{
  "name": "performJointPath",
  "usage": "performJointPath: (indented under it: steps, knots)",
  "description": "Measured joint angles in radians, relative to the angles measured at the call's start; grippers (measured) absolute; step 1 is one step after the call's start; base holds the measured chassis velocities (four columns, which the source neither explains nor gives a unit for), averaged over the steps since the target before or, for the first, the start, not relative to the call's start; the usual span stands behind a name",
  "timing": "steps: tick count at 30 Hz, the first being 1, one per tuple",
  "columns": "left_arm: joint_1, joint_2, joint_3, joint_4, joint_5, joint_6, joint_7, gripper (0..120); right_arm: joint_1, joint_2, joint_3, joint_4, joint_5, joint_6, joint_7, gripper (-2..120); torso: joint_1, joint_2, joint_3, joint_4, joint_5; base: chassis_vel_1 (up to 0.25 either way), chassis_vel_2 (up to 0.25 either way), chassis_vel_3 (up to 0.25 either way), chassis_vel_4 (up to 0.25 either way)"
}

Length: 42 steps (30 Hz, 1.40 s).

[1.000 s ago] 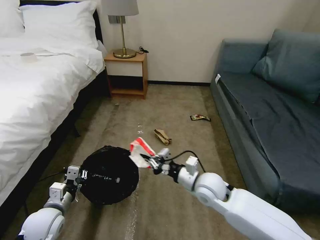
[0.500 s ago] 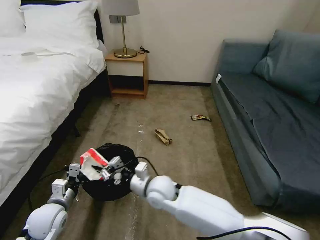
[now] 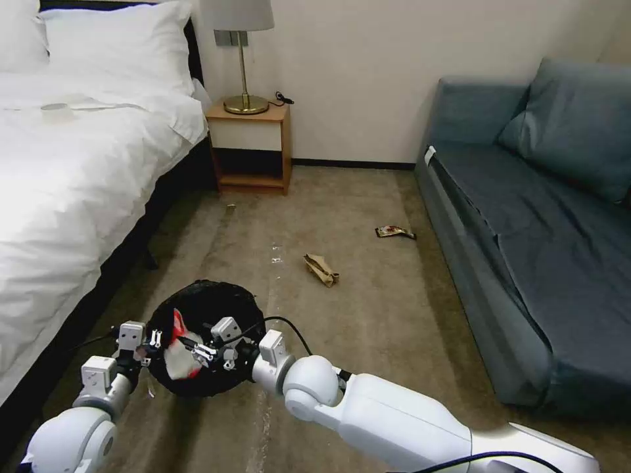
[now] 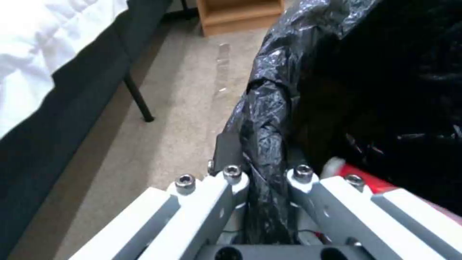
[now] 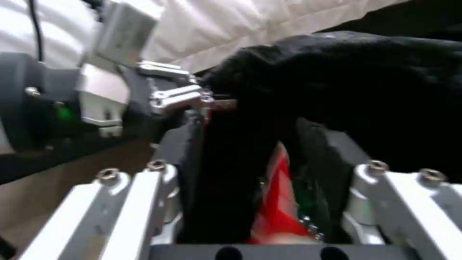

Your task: Pick up the trash bin, then pick up the garbage on the floor and place it into the trash bin.

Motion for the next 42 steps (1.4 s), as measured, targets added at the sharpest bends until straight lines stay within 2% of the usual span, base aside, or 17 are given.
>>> performJointPath:
  steps: [2,4,5,8,9,11,17,19,23,25,26,27,29,31,32,35,42]
  knots:
    - [0.001,0.000,-0.004,0.000,-0.002,-0.001,0.001,3,-0.002,-0.002,0.006,0.000,-0.003,0.004,0.007,59,0.000,0.000,0.000,0.0000,0.0000,0.000,0.000,0.000,0.000]
    - [-0.002,0.001,-0.007,0.002,-0.006,-0.001,0.002,3,-0.002,-0.012,0.029,0.000,-0.005,0.004,0.026,71,0.000,0.000,0.000,-0.0001,0.0000,0.000,0.000,0.000,0.000]
    - [-0.002,0.001,-0.007,0.002,-0.006,-0.001,0.002,3,-0.002,-0.012,0.029,0.000,-0.005,0.004,0.026,71,0.000,0.000,0.000,-0.0001,0.0000,0.000,0.000,0.000,0.000]
    - [-0.010,0.003,-0.007,0.012,-0.009,0.000,0.000,3,-0.002,-0.034,0.072,0.005,0.008,0.005,0.058,88,0.000,0.000,0.000,-0.0001,-0.0001,0.000,0.000,0.000,0.000]
    - [-0.010,0.003,-0.007,0.012,-0.009,0.000,0.000,3,-0.002,-0.034,0.072,0.005,0.008,0.005,0.058,88,0.000,0.000,0.000,-0.0001,-0.0001,0.000,0.000,0.000,0.000]
    - [-0.010,0.007,-0.018,0.013,0.006,0.010,-0.008,3,-0.003,-0.054,0.100,0.013,0.022,0.006,0.087,97,0.000,0.000,0.000,-0.0001,0.0001,0.000,0.000,0.000,0.000]
    - [0.005,0.016,-0.046,0.018,0.027,0.006,-0.010,3,-0.017,-0.108,0.175,0.024,0.033,-0.008,0.117,100,0.000,0.000,0.000,0.0000,0.0003,0.000,0.000,0.000,0.000]
    - [0.023,0.018,-0.060,0.011,0.030,-0.004,-0.002,3,-0.040,-0.155,0.256,0.024,0.082,-0.037,0.165,100,0.000,0.000,0.000,-0.0002,0.0000,0.000,0.000,0.000,0.000]
    - [0.040,0.018,-0.077,-0.005,0.030,-0.013,-0.001,3,-0.060,-0.192,0.320,0.035,0.144,-0.070,0.211,100,0.000,0.000,0.000,-0.0002,0.0003,0.000,0.000,0.000,0.000]
    - [0.075,0.019,-0.103,-0.034,0.030,-0.021,-0.001,3,-0.094,-0.255,0.390,0.057,0.192,-0.093,0.246,100,0.000,0.000,0.000,0.0002,0.0005,0.000,0.000,0.000,0.000]
    - [0.075,0.019,-0.103,-0.034,0.030,-0.021,-0.001,3,-0.094,-0.255,0.390,0.057,0.192,-0.093,0.246,100,0.000,0.000,0.000,0.0002,0.0005,0.000,0.000,0.000,0.000]
    - [0.088,0.020,-0.112,-0.049,0.042,-0.022,-0.006,3,-0.127,-0.300,0.430,0.071,0.213,-0.099,0.256,100,0.000,0.000,0.000,0.0002,-0.0002,0.000,0.000,0.000,0.000]
    - [0.094,0.023,-0.116,-0.056,0.053,-0.023,-0.010,3,-0.149,-0.322,0.451,0.080,0.224,-0.101,0.256,100,0.000,0.000,0.000,0.0002,-0.0002,0.000,0.000,0.000,0.000]
    - [0.115,0.034,-0.122,-0.087,0.071,-0.018,-0.028,3,-0.242,-0.398,0.532,0.106,0.243,-0.107,0.245,100,0.000,0.000,0.000,0.0000,0.0011,0.000,0.000,0.000,0.000]
    - [0.115,0.034,-0.122,-0.087,0.071,-0.018,-0.028,3,-0.242,-0.398,0.532,0.106,0.243,-0.107,0.245,100,0.000,0.000,0.000,0.0000,0.0011,0.000,0.000,0.000,0.000]
    - [0.118,0.036,-0.120,-0.114,0.068,-0.008,-0.045,3,-0.378,-0.482,0.672,0.103,0.221,-0.101,0.202,100,0.000,0.000,0.000,-0.0006,0.0002,0.000,0.000,0.000,0.000]
    - [0.122,0.031,-0.103,-0.137,0.076,0.007,-0.066,3,-0.514,-0.517,0.834,0.059,0.170,-0.072,0.158,100,0.000,0.000,0.000,-0.0001,0.0000,0.000,0.000,0.000,0.000]
